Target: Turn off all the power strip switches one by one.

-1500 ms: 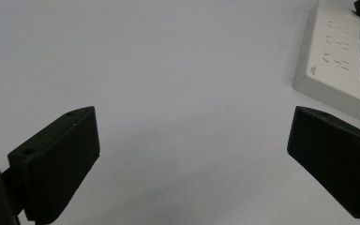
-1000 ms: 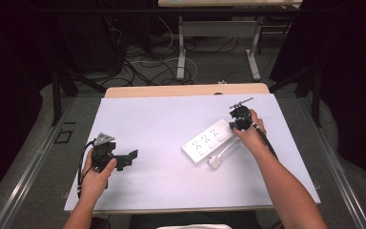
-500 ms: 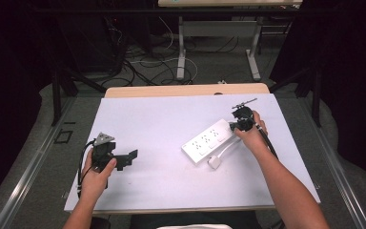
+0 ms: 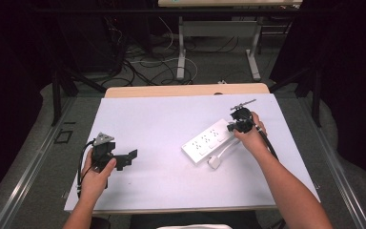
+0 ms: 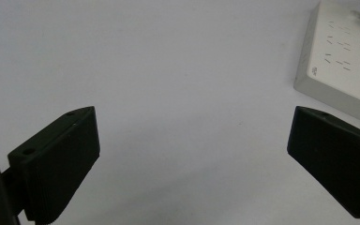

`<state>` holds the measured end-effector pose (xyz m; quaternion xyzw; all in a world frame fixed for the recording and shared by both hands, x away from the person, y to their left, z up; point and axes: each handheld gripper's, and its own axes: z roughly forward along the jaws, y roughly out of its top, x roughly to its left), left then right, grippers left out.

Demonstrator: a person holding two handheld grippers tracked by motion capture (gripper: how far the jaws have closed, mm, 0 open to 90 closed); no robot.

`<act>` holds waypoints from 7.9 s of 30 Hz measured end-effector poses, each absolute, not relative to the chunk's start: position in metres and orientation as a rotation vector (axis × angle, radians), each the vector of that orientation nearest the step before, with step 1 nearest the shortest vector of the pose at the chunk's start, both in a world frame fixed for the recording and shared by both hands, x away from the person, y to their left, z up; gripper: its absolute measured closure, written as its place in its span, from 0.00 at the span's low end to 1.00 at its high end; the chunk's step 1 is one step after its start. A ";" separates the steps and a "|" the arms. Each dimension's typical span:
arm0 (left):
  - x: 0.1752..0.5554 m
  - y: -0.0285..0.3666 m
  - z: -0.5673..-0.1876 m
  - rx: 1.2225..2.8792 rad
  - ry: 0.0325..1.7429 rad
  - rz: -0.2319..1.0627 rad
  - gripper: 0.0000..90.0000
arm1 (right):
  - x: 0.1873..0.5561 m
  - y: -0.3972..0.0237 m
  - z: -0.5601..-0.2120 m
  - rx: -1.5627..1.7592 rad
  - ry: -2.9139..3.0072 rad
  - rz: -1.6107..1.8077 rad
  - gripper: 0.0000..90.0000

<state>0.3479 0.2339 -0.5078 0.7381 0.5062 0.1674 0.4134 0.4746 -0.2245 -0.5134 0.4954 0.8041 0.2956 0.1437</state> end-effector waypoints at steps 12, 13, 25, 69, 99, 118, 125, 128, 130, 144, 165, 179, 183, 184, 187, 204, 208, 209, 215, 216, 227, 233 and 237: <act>0.348 0.234 -0.508 1.855 1.273 0.421 0.03 | 0.468 -0.217 -0.513 1.399 2.375 0.857 1.00; 0.348 0.234 -0.508 1.854 1.272 0.421 0.03 | 0.468 -0.217 -0.513 1.399 2.375 0.857 1.00; 0.348 0.234 -0.508 1.864 1.267 0.426 0.03 | 0.462 -0.209 -0.511 1.393 2.428 0.857 1.00; 0.348 0.235 -0.507 1.861 1.270 0.426 0.03 | 0.451 -0.187 -0.516 1.288 2.525 0.845 0.99; 0.347 0.235 -0.507 1.859 1.270 0.428 0.03 | 0.452 -0.187 -0.517 1.285 2.556 0.817 1.00; 0.348 0.235 -0.507 1.861 1.272 0.426 0.03 | 0.450 -0.183 -0.515 1.316 2.551 0.804 1.00; 0.348 0.235 -0.507 1.860 1.271 0.426 0.03 | 0.448 -0.181 -0.513 1.285 2.560 0.823 1.00; 0.348 0.235 -0.507 1.861 1.271 0.426 0.03 | 0.447 -0.179 -0.511 1.294 2.579 0.793 1.00; 0.348 0.235 -0.507 1.860 1.271 0.426 0.03 | 0.447 -0.179 -0.513 1.266 2.568 0.838 1.00; 0.348 0.235 -0.507 1.861 1.272 0.425 0.03 | 0.443 -0.172 -0.514 1.215 2.585 0.873 1.00; 0.348 0.235 -0.507 1.861 1.271 0.426 0.03 | 0.436 -0.161 -0.513 1.182 2.629 0.849 1.00; 0.348 0.236 -0.507 1.859 1.271 0.429 0.03 | 0.434 -0.158 -0.515 1.173 2.633 0.858 1.00; 0.348 0.236 -0.507 1.856 1.270 0.429 0.03 | 0.434 -0.158 -0.515 1.170 2.637 0.856 1.00; 0.348 0.236 -0.507 1.858 1.271 0.429 0.03 | 0.434 -0.158 -0.515 1.170 2.637 0.856 1.00; 0.348 0.236 -0.507 1.856 1.270 0.429 0.03 | 0.434 -0.158 -0.514 1.165 2.643 0.848 1.00; 0.348 0.236 -0.506 1.855 1.268 0.431 0.03 | 0.432 -0.157 -0.512 1.191 2.661 0.801 1.00; 0.347 0.236 -0.507 1.856 1.270 0.431 0.03 | 0.432 -0.155 -0.518 1.165 2.645 0.842 1.00; 0.347 0.236 -0.506 1.856 1.269 0.431 0.03 | 0.432 -0.155 -0.517 1.157 2.650 0.833 1.00; 0.347 0.235 -0.507 1.849 1.275 0.426 0.03 | 0.433 -0.156 -0.517 1.157 2.657 0.820 1.00; 0.347 0.235 -0.507 1.849 1.275 0.425 0.03 | 0.433 -0.156 -0.518 1.150 2.648 0.838 1.00; 0.348 0.236 -0.507 1.857 1.270 0.431 0.03 | 0.432 -0.155 -0.517 1.175 2.641 0.825 1.00; 0.347 0.235 -0.507 1.849 1.276 0.426 0.03 | 0.432 -0.155 -0.517 1.185 2.640 0.829 1.00; 0.347 0.235 -0.507 1.849 1.276 0.425 0.03 | 0.432 -0.155 -0.517 1.188 2.642 0.820 1.00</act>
